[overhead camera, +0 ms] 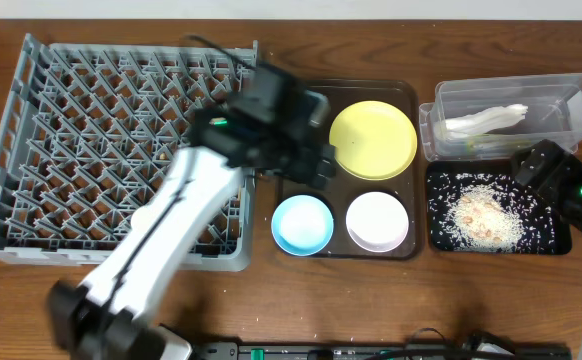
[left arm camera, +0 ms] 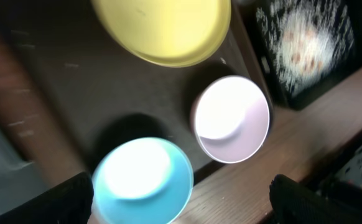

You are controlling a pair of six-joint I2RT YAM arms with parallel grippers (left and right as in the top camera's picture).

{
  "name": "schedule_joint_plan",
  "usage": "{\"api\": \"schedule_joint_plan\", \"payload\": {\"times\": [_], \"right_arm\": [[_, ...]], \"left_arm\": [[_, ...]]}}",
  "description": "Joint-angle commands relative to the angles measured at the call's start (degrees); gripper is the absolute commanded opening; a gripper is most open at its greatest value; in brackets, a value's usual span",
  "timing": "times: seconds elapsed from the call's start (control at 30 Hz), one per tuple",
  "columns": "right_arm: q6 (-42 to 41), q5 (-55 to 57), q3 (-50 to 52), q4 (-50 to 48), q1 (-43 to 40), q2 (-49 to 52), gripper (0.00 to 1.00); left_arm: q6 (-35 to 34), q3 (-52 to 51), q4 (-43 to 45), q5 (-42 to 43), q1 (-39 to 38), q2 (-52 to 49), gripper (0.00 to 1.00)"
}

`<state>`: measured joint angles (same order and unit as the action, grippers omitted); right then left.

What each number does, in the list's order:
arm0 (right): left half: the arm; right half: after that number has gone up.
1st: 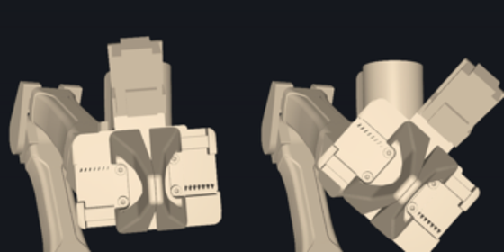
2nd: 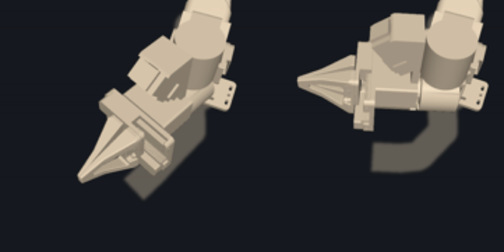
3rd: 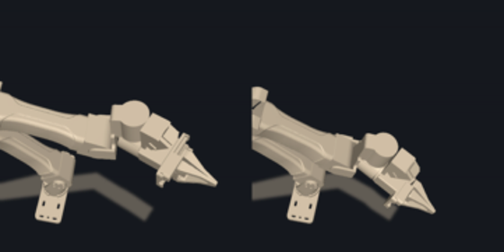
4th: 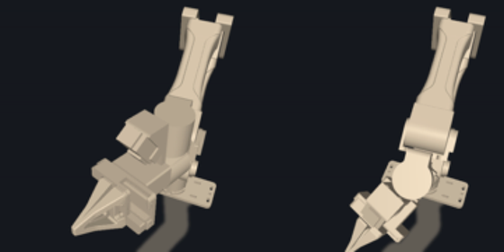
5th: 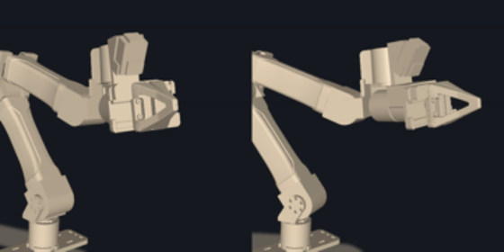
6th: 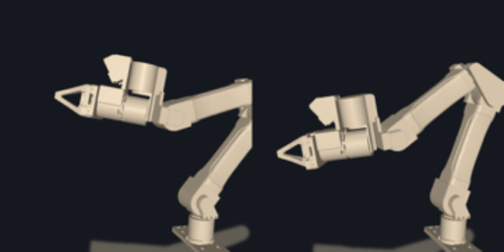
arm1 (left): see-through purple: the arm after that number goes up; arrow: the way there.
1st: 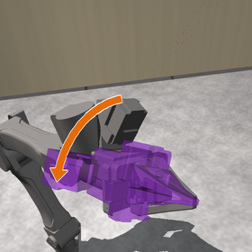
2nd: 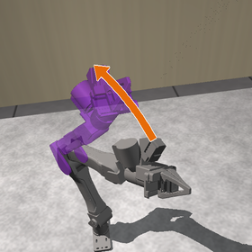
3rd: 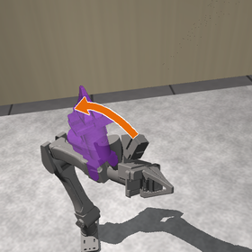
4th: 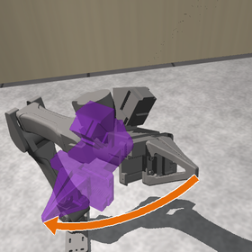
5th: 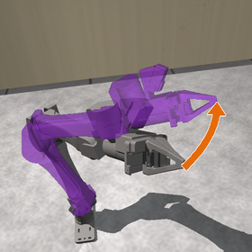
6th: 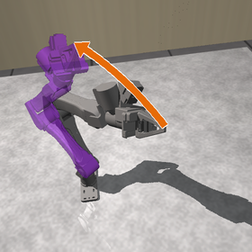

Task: Sort waste into correct bins and load items into the dishwasher
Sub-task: 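Grasp the rim of the pink-white bowl with the left gripper, then carry the pink-white bowl left and set it in the dish rack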

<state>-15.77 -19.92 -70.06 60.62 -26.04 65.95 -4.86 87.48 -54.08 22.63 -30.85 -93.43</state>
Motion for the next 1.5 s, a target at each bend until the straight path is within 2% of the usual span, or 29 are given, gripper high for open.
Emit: {"api": "schedule_joint_plan", "payload": {"times": [0.0, 0.1, 0.13, 0.17, 0.2, 0.27, 0.37, 0.5, 0.63, 0.8, 0.93, 1.1, 1.17, 1.27, 1.37, 1.4, 1.47], "right_arm": [[-0.48, 0.61, -0.33, 0.09, -0.46, 0.07, 0.99], [-0.48, 0.61, -0.33, 0.09, -0.46, 0.07, 0.99], [-0.48, 0.61, -0.33, 0.09, -0.46, 0.07, 0.99], [-0.48, 0.61, -0.33, 0.09, -0.46, 0.07, 0.99], [-0.48, 0.61, -0.33, 0.09, -0.46, 0.07, 0.99], [-0.48, 0.61, -0.33, 0.11, -0.46, 0.07, 0.99], [-0.48, 0.61, -0.33, 0.07, -0.46, 0.07, 0.99], [-0.48, 0.61, -0.33, 0.09, -0.46, 0.07, 0.99], [-0.48, 0.61, -0.33, 0.09, -0.46, 0.07, 0.99], [-0.48, 0.61, -0.33, 0.09, -0.46, 0.07, 0.99], [-0.48, 0.61, -0.33, 0.09, -0.46, 0.07, 0.99], [-0.48, 0.61, -0.33, 0.07, -0.46, 0.07, 0.99], [-0.48, 0.61, -0.33, 0.09, -0.46, 0.07, 0.99], [-0.48, 0.61, -0.33, 0.09, -0.46, 0.07, 0.99], [-0.48, 0.61, -0.33, 0.09, -0.46, 0.07, 0.99], [-0.48, 0.61, -0.33, 0.09, -0.46, 0.07, 0.99], [-0.48, 0.61, -0.33, 0.09, -0.46, 0.07, 0.99]], "left_arm": [[0.13, 0.72, 1.25, -1.18, -5.4, -6.14, 0.92], [0.13, 0.72, 3.1, -4.57, -8.79, -10.45, 0.91], [0.13, 0.72, 3.87, -5.42, -9.79, -11.69, 0.88], [0.13, 0.72, 4.52, -5.68, -10.58, -12.68, 0.8], [0.13, 0.72, 5.18, -5.84, -11.3, -13.55, 0.77], [0.13, 0.72, 6.73, -8.04, -12.85, -15.58, 0.77], [0.13, 0.72, 8.37, -16.65, -14.62, -18.99, 0.77], [0.11, 0.72, 10.1, -16.87, -15.02, -22.8, 0.68], [0.13, 0.72, 11.82, -14.38, -15.06, -26.34, 0.46], [0.13, 0.72, 12.83, -11.78, -15.17, -28.02, 0.08], [0.11, 1.03, 12.02, -11.23, -15.15, -26.73, 0.07], [0.09, 4.11, 7.45, -13.03, -14.6, -20.33, 0.08], [-0.15, 5.29, 5.4, -17.86, -13.81, -16.59, 0.07], [-0.13, 5.46, 2.91, -31.32, -11.5, -9.92, 0.08], [-0.04, 5.44, 0.9, -50.82, -8.15, -4.72, 0.08], [0.31, 5.44, 0.52, -61.44, -5.99, -3.26, 0.08], [0.59, 5.44, 0.57, -71.87, -2.8, -2.69, 0.07]]}}
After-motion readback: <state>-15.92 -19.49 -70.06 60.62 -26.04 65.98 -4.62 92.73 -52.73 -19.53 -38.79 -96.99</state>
